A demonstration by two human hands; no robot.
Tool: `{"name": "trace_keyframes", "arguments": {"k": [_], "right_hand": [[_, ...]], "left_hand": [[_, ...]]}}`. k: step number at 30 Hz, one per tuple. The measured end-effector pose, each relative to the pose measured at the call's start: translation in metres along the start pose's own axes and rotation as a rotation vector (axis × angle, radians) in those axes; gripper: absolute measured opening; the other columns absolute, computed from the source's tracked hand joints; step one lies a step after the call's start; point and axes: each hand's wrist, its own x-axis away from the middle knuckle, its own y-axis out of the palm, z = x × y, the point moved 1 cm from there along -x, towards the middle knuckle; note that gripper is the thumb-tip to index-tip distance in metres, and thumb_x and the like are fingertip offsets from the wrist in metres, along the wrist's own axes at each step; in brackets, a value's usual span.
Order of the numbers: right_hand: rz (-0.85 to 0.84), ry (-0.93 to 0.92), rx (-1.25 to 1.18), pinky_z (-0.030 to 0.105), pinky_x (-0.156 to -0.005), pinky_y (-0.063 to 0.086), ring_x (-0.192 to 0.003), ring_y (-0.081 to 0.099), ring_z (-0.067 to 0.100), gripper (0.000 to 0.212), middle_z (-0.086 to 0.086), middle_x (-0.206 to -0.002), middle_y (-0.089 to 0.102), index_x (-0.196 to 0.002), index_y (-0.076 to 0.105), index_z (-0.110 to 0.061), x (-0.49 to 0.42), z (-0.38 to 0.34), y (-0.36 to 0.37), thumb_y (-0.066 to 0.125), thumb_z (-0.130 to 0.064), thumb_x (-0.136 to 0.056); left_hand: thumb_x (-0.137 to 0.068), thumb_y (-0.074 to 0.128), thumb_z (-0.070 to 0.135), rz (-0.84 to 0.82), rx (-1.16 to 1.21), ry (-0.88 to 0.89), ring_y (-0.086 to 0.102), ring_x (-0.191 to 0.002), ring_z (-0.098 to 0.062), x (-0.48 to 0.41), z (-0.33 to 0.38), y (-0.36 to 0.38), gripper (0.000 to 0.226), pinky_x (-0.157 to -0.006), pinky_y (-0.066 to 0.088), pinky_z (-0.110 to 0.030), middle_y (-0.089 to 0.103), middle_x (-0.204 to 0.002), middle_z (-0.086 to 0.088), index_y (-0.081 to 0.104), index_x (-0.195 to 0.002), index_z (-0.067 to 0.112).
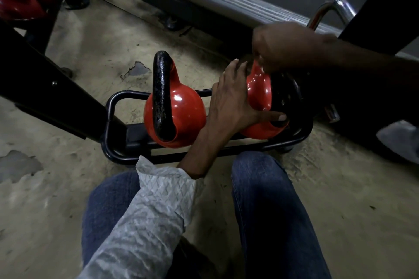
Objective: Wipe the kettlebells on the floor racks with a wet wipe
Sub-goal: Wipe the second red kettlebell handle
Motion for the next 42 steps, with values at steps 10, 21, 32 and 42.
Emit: {"name": "trace_keyframes", "arguments": {"k": [10, 21, 32, 42], "right_hand": [[-0.103, 0.374, -0.473, 0.038, -0.074, 0.051, -0.084, 0.065, 0.033, 0.024, 0.019, -0.089, 0.069, -0.09, 0.074, -0.002, -0.038, 0.044, 0.0, 0.068, -0.025, -0.085], [0.492, 0.779, -1.645, 0.019, -0.057, 0.05, -0.061, 0.065, 0.007, 0.008, -0.001, -0.074, 0.073, -0.089, 0.076, -0.003, 0.014, 0.031, 0.066, 0.076, -0.005, -0.081], [0.787, 0.439, -0.834, 0.024, -0.075, 0.049, -0.085, 0.061, 0.013, 0.011, 0.003, -0.094, 0.06, -0.095, 0.079, -0.015, 0.119, -0.048, 0.067, 0.078, -0.014, -0.084], [0.632, 0.387, -0.539, 0.018, -0.072, 0.051, -0.088, 0.054, 0.011, 0.019, 0.003, -0.1, 0.052, -0.105, 0.077, -0.013, 0.155, -0.092, 0.09, 0.07, -0.009, -0.088]], "left_hand": [[-0.06, 0.085, 0.067, -0.041, 0.061, 0.121, 0.023, -0.15, -0.027, 0.0, 0.001, 0.001, 0.128, -0.117, 0.027, -0.049, 0.016, -0.165, -0.011, 0.02, -0.159, 0.017], [-0.067, 0.081, 0.066, -0.084, 0.071, 0.179, 0.033, -0.145, -0.031, -0.002, -0.002, 0.004, 0.114, -0.114, 0.034, -0.054, 0.023, -0.162, -0.013, 0.026, -0.159, 0.027], [-0.052, 0.088, 0.067, -0.146, 0.106, 0.223, 0.029, -0.147, -0.029, -0.003, -0.011, 0.002, 0.133, -0.115, 0.034, -0.054, 0.02, -0.163, -0.012, 0.021, -0.16, 0.028], [-0.055, 0.085, 0.049, -0.227, 0.046, 0.254, 0.031, -0.145, -0.035, -0.002, -0.016, 0.002, 0.134, -0.111, 0.038, -0.058, 0.016, -0.163, -0.016, 0.006, -0.162, 0.03]]}}
